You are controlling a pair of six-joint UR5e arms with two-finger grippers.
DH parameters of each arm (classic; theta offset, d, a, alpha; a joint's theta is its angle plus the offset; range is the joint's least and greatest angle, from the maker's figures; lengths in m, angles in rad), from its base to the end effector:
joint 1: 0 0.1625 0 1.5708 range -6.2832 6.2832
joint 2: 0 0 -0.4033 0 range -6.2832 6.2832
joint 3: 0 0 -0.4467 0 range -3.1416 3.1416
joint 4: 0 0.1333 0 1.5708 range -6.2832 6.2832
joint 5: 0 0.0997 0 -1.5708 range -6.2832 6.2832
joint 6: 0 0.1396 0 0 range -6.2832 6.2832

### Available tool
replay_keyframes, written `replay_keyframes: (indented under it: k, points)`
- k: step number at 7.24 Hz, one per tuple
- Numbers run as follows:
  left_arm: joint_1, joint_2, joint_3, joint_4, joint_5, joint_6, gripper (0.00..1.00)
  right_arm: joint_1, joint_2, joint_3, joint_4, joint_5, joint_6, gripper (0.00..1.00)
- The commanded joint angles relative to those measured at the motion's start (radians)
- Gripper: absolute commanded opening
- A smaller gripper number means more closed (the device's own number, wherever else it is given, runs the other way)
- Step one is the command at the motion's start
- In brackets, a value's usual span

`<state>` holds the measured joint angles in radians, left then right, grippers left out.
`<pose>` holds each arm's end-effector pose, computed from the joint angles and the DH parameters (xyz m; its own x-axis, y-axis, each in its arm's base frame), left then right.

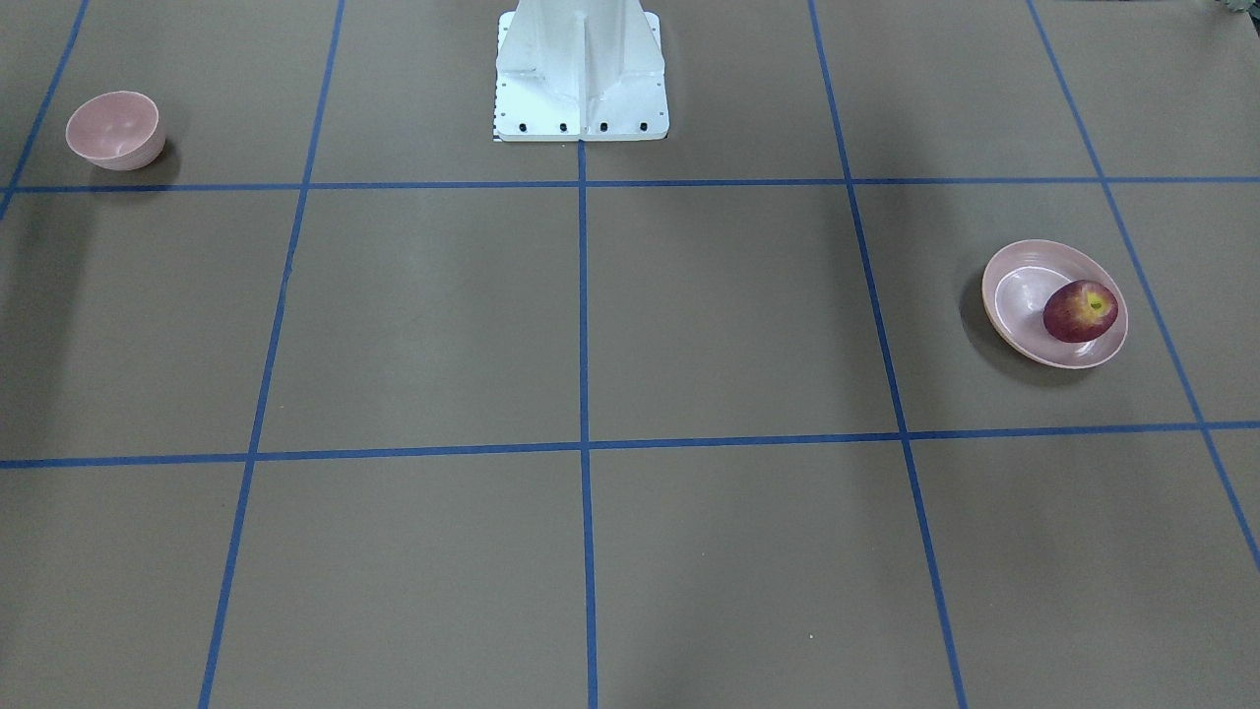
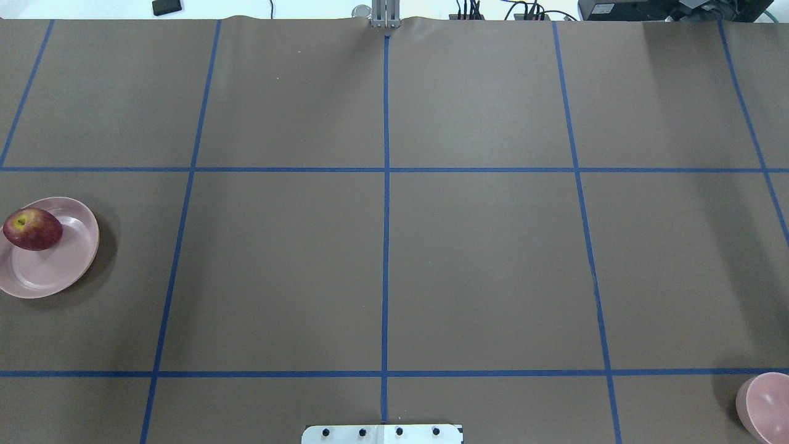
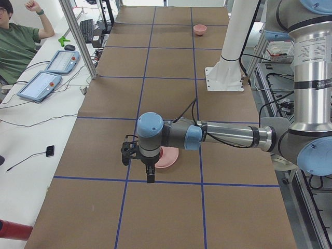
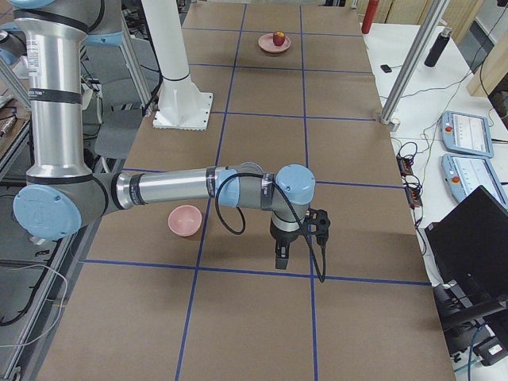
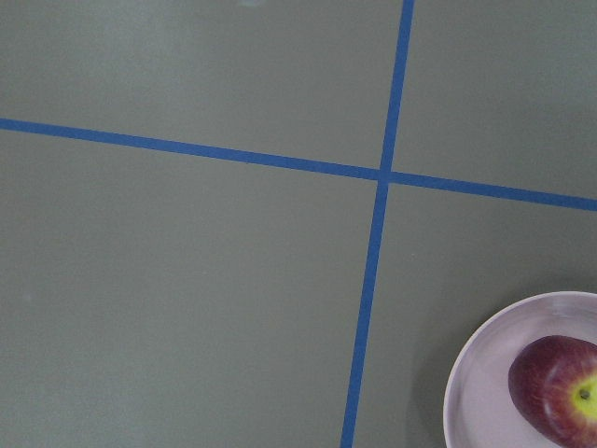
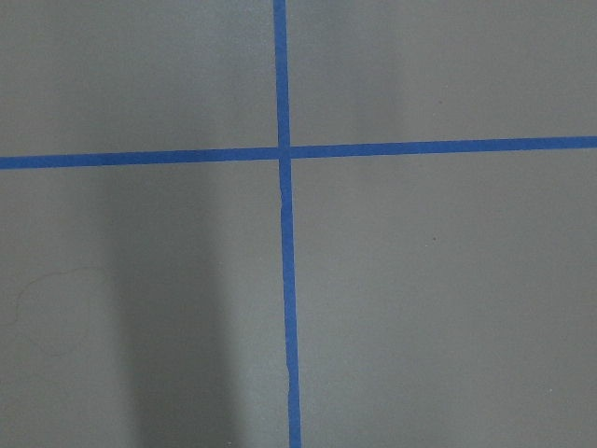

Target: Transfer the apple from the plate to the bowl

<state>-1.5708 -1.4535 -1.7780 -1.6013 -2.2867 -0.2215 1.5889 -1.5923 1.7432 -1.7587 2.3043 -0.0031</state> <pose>-0.0417 -0.5093 0.6155 0.7361 -0.1412 -0.6620 0.1658 0.9858 -0.0260 0.0494 -0.5279 0.6059 0.7423 0.0351 0.6691 -0.0158 0.9993 -0.0349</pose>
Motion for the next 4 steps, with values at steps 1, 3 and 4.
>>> replay_keyframes:
  k: [1,3,4]
  points:
    - [0.003,0.004,-0.026,0.004,-0.055,-0.013,0.99,-0.001,0.014,-0.001,-0.002,0.01,0.008,1.0]
    - [0.005,0.01,-0.02,-0.002,-0.089,-0.013,0.99,-0.004,-0.004,-0.036,0.045,0.004,-0.005,1.0]
    - [0.005,0.004,-0.034,-0.003,-0.089,-0.012,0.99,-0.004,-0.023,-0.034,0.088,0.009,0.0,1.0]
